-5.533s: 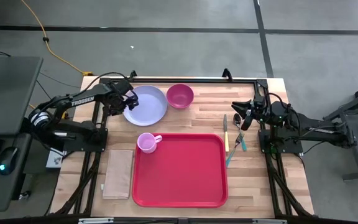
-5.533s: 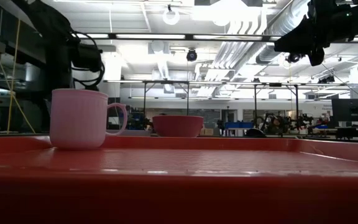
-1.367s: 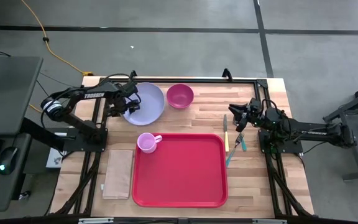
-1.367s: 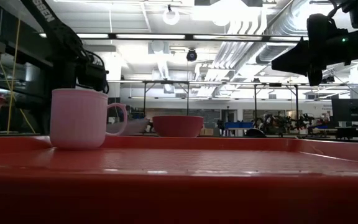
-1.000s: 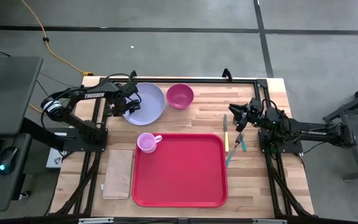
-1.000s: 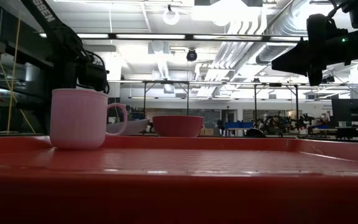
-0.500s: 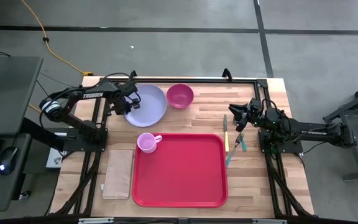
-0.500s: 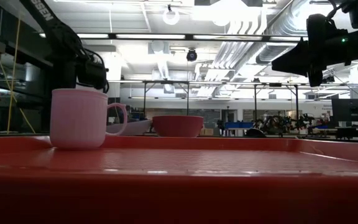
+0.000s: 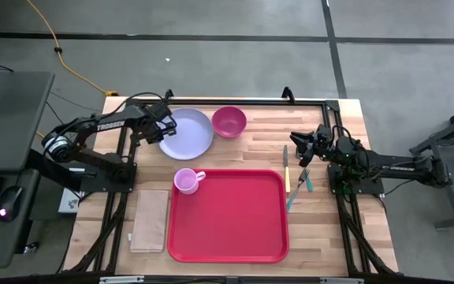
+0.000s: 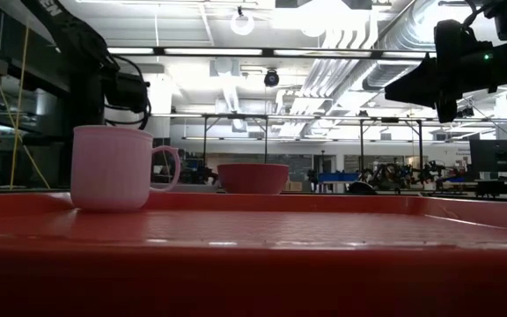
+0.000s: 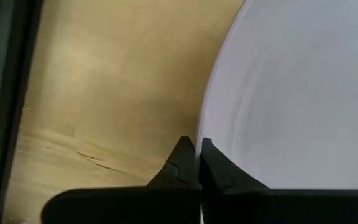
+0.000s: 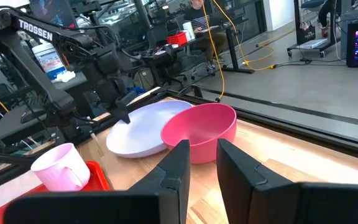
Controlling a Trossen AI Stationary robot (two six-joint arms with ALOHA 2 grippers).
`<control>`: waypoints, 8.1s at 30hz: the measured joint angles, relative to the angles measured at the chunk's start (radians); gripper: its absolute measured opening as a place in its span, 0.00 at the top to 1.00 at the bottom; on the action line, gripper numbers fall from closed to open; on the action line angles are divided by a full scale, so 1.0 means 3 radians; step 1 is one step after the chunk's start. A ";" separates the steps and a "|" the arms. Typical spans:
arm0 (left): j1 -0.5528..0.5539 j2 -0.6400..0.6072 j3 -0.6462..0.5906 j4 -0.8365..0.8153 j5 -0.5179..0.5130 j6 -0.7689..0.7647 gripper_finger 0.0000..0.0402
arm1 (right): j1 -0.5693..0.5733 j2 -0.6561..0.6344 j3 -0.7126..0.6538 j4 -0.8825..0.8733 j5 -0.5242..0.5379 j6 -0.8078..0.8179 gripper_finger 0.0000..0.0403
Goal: Set up tray
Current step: Put the purple plate on the red serving tray to the bottom right of the pink mug
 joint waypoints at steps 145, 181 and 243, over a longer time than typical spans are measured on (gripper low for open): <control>-0.3534 -0.0023 0.2152 -0.0979 0.0263 -0.1959 0.97 | 0.0001 -0.0001 0.0001 -0.0230 -0.0672 -0.0693 0.86; -0.3918 0.0727 0.2146 -0.0647 0.0198 -0.2279 0.97 | 0.0001 -0.0001 0.0001 -0.0244 0.0052 -0.0692 0.86; -0.4414 0.1468 0.2148 -0.0704 -0.0125 -0.2882 0.97 | 0.0001 -0.0043 0.0001 -0.0360 -0.0002 -0.0689 0.86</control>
